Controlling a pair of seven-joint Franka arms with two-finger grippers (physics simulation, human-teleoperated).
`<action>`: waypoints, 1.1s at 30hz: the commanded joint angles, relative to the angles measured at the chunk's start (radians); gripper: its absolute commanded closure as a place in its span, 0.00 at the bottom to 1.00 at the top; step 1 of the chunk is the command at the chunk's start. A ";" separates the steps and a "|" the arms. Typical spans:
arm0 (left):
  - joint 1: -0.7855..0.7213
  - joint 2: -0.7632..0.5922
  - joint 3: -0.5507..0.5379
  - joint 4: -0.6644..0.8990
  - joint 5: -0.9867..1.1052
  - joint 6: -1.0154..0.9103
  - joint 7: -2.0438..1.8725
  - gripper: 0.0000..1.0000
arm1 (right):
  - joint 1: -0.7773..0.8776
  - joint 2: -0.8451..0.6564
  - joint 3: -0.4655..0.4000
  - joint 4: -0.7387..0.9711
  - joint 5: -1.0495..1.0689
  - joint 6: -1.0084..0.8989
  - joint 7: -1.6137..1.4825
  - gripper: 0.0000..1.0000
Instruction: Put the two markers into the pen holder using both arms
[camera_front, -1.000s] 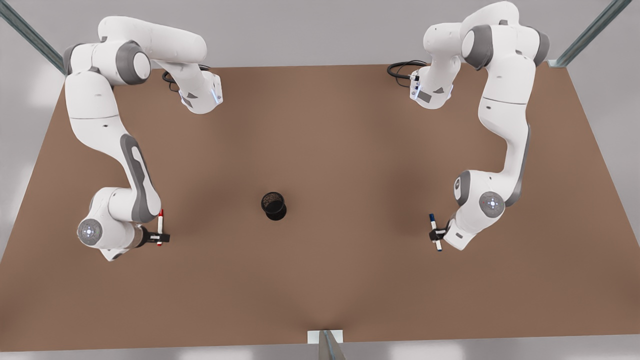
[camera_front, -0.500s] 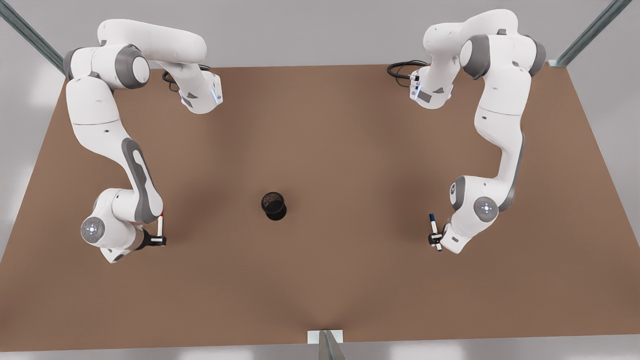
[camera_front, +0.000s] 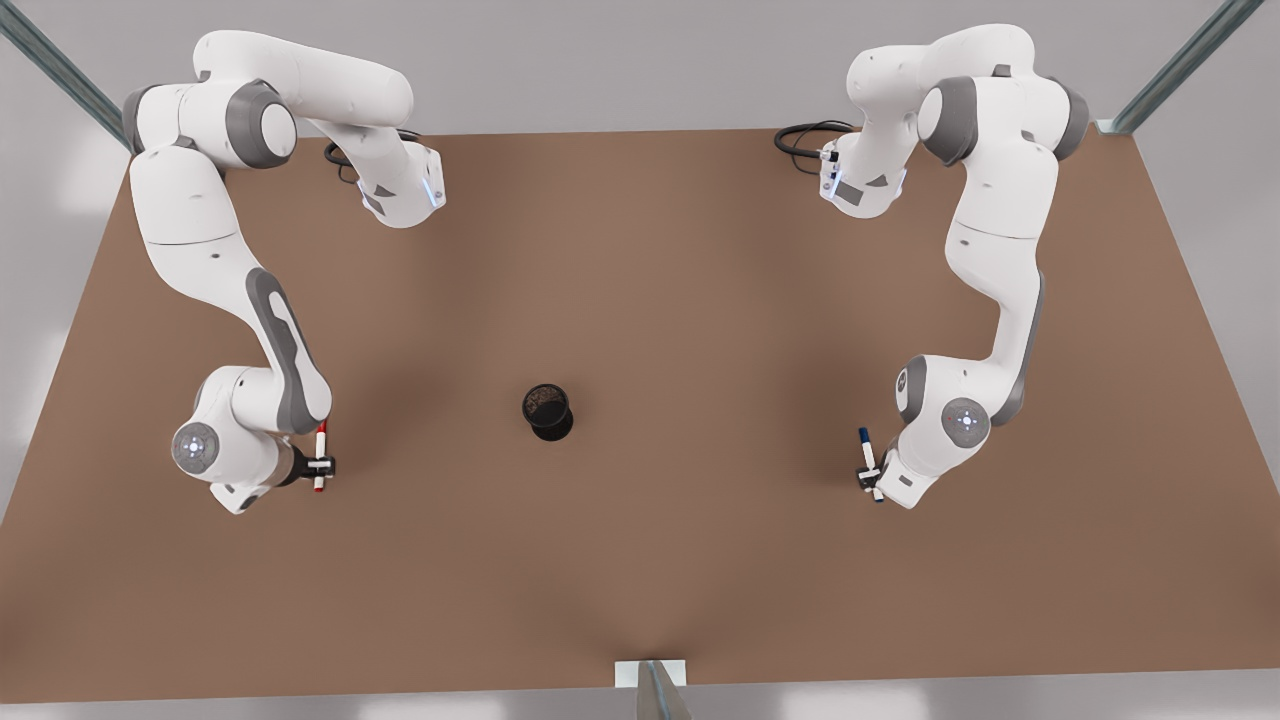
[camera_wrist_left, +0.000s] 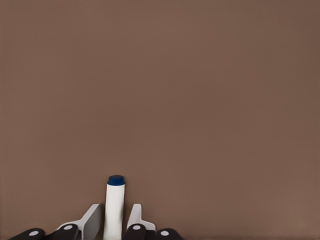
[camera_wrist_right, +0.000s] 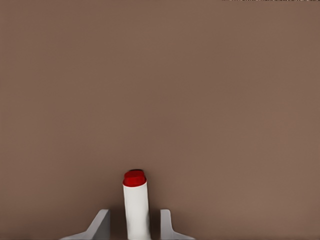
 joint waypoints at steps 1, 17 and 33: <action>-0.001 0.000 0.000 0.000 0.001 0.000 -0.014 0.54 | 0.000 -0.001 0.000 -0.001 -0.001 0.018 -0.079 0.52; -0.002 0.008 0.000 0.000 0.001 0.000 -0.025 0.79 | -0.005 -0.095 0.020 -0.013 -0.001 0.004 -0.091 0.79; -0.056 -0.197 -0.186 0.200 -0.210 -0.371 -0.189 0.79 | 0.083 -0.282 0.327 0.246 0.004 -0.192 0.179 0.79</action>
